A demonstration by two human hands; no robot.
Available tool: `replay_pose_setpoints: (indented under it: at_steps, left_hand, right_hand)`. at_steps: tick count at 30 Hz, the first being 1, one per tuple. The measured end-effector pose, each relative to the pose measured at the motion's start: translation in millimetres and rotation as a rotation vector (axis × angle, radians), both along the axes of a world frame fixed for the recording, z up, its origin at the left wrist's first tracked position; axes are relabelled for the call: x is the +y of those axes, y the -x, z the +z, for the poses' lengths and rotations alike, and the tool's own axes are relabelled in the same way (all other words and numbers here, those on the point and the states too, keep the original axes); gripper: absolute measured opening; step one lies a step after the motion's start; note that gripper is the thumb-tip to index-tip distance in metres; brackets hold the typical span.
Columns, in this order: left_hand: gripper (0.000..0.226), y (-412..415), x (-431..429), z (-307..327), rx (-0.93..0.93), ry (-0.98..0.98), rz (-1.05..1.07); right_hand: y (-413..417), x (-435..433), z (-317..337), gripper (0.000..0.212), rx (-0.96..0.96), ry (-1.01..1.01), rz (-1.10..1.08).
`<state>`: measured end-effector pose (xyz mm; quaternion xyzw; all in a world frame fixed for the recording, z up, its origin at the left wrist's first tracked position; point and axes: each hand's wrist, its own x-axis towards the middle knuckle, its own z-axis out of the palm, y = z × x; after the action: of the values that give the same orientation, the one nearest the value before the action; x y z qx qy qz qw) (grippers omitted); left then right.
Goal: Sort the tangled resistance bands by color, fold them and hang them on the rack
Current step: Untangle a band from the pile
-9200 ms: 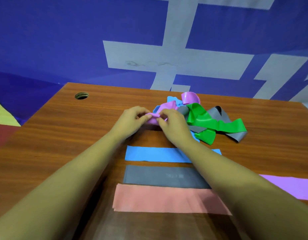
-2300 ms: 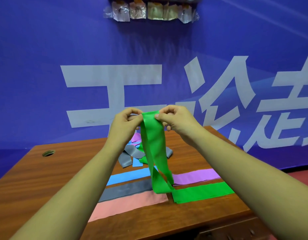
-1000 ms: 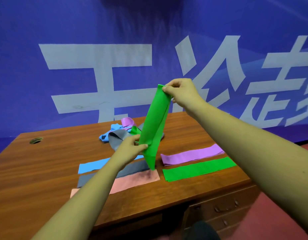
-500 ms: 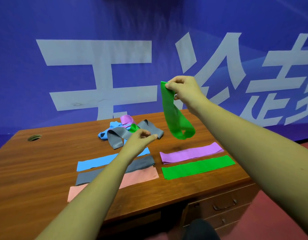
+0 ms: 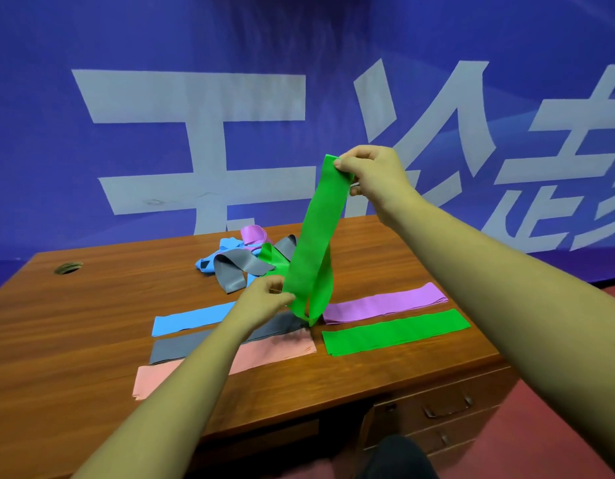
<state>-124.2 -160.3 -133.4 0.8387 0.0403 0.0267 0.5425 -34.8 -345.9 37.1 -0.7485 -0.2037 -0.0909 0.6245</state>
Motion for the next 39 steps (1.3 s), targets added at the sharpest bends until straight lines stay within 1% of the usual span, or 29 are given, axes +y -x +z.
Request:
replay_pose_setpoints:
  at_steps: [1, 3, 4, 5, 8, 11, 13, 15, 17, 19, 20, 22, 24, 26, 27, 30, 31, 32, 34, 35, 37, 39]
  left_hand:
    - [0.010, 2, 5, -2, 0.012, -0.031, -0.001]
    - [0.017, 3, 11, -8, 0.023, -0.044, 0.015]
    - [0.016, 4, 12, -7, 0.014, -0.013, 0.027]
    - [0.014, 6, 11, -5, 0.011, 0.058, 0.047]
    - [0.019, 3, 13, -4, 0.051, 0.450, 0.120]
    - [0.025, 1, 18, -2, 0.089, 0.821, 0.107]
    - [0.029, 1, 20, -1, 0.105, 1.019, 0.104]
    - [0.030, 5, 21, 1, 0.097, 1.217, 0.111]
    - [0.027, 7, 26, 1, 0.076, 1.307, 0.122]
    - [0.025, 12, 29, 2, 0.106, 1.246, 0.099]
    - [0.024, 15, 30, 2, 0.135, 1.164, 0.068]
    - [0.019, 21, 25, 2, 0.191, 0.940, 0.003]
    - [0.015, 23, 20, 3, 0.197, 0.693, -0.037]
    - [0.013, 24, 16, 4, 0.149, 0.506, -0.070]
    - [0.013, 24, 13, 5, 0.112, 0.444, -0.070]
    - [0.011, 21, 5, 9, -0.019, 0.306, 0.064]
    - [0.012, 20, 1, 10, -0.043, 0.287, 0.073]
    - [0.011, 18, -2, 9, -0.030, 0.324, 0.048]
    - [0.010, 17, -9, 7, 0.081, 0.549, -0.041]
    - [0.013, 17, -13, 6, 0.137, 0.670, -0.076]
    - [0.014, 14, -19, 1, 0.193, 0.805, -0.087]
    - [0.008, 11, -26, -4, 0.228, 0.876, -0.071]
  right_hand:
    - [-1, 1, -2, 0.010, 0.007, -0.009, -0.016]
    - [-4, 1, -5, 0.010, 0.018, -0.018, -0.036]
    - [-5, 0, -6, 0.010, 0.024, -0.019, -0.042]
    - [-6, 0, -7, 0.011, 0.030, -0.024, -0.047]
    - [-10, -4, -10, 0.014, 0.049, -0.039, -0.065]
    - [-15, -10, -12, 0.017, 0.074, -0.054, -0.088]
    - [-21, -16, -19, 0.014, 0.145, -0.114, -0.108]
    - [-29, -24, -31, 0.011, 0.259, -0.190, -0.130]
    - [-36, -32, -46, 0.007, 0.370, -0.212, -0.139]
    - [-41, -41, -59, 0.006, 0.462, -0.259, -0.144]
    - [-42, -46, -63, 0.005, 0.496, -0.300, -0.140]
    - [-43, -56, -68, 0.004, 0.534, -0.379, -0.120]
    - [-44, -65, -68, 0.005, 0.553, -0.438, -0.101]
    - [-46, -74, -69, 0.009, 0.561, -0.455, -0.103]
    - [-47, -77, -70, 0.014, 0.563, -0.458, -0.108]
    - [-46, -86, -70, 0.021, 0.561, -0.456, -0.122]
    - [-46, -90, -71, 0.020, 0.556, -0.453, -0.129]
    - [-46, -93, -72, 0.018, 0.550, -0.450, -0.140]
    - [-45, -100, -74, 0.009, 0.546, -0.450, -0.160]
    - [-45, -103, -76, 0.008, 0.547, -0.456, -0.170]
    - [-44, -111, -81, 0.008, 0.553, -0.460, -0.193]
    - [-41, -120, -88, 0.008, 0.567, -0.453, -0.194]
